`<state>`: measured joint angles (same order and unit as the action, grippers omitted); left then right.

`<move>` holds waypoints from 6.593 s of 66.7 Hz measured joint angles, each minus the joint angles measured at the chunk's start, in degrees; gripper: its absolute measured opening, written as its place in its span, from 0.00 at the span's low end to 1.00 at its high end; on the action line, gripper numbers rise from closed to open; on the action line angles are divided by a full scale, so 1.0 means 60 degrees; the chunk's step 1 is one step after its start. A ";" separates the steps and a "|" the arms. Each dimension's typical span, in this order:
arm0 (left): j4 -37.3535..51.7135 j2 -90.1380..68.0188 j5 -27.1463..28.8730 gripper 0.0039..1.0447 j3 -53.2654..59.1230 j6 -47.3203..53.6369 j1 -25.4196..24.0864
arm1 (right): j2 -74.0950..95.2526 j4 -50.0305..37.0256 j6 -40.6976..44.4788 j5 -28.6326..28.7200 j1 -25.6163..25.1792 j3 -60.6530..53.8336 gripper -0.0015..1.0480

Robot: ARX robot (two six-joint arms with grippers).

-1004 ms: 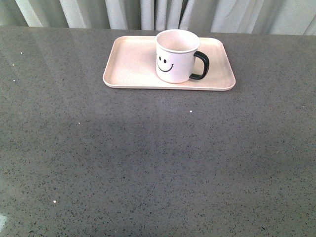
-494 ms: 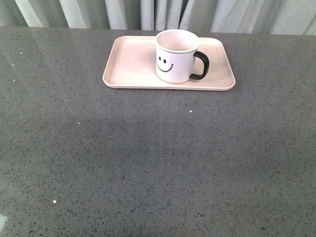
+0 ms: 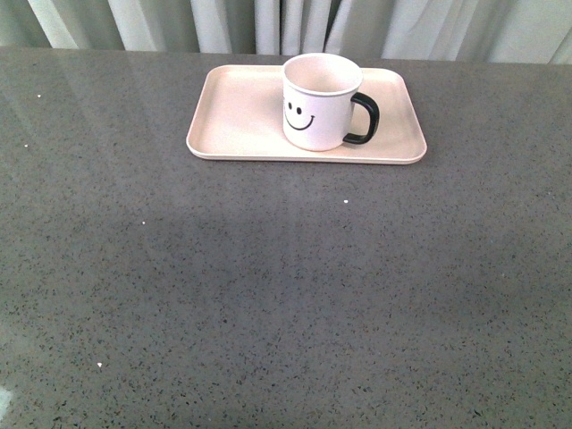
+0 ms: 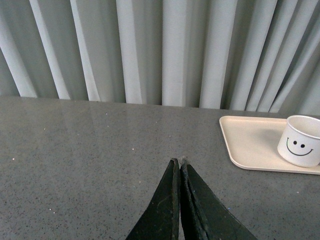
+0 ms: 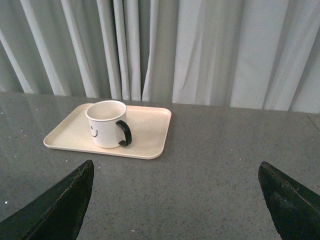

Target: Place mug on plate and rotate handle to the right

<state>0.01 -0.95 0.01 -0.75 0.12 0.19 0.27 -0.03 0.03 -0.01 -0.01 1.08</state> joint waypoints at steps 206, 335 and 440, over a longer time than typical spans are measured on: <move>-0.0004 0.0007 -0.0004 0.91 0.0000 0.0000 -0.0004 | 2.2709 0.3952 -0.0040 0.0743 0.1515 1.7988 0.66; -0.0004 0.0007 -0.0004 0.91 -0.0004 -0.0004 -0.0004 | 2.4618 0.7588 0.3322 0.2146 0.1162 2.2964 0.02; -0.0004 0.0007 -0.0004 0.91 -0.0004 0.0000 -0.0004 | 2.5001 0.7960 0.4437 0.2106 0.1253 2.3034 0.02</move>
<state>-0.01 -0.91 -0.01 -0.78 0.12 0.16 150.28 47.72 26.65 12.62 7.51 139.28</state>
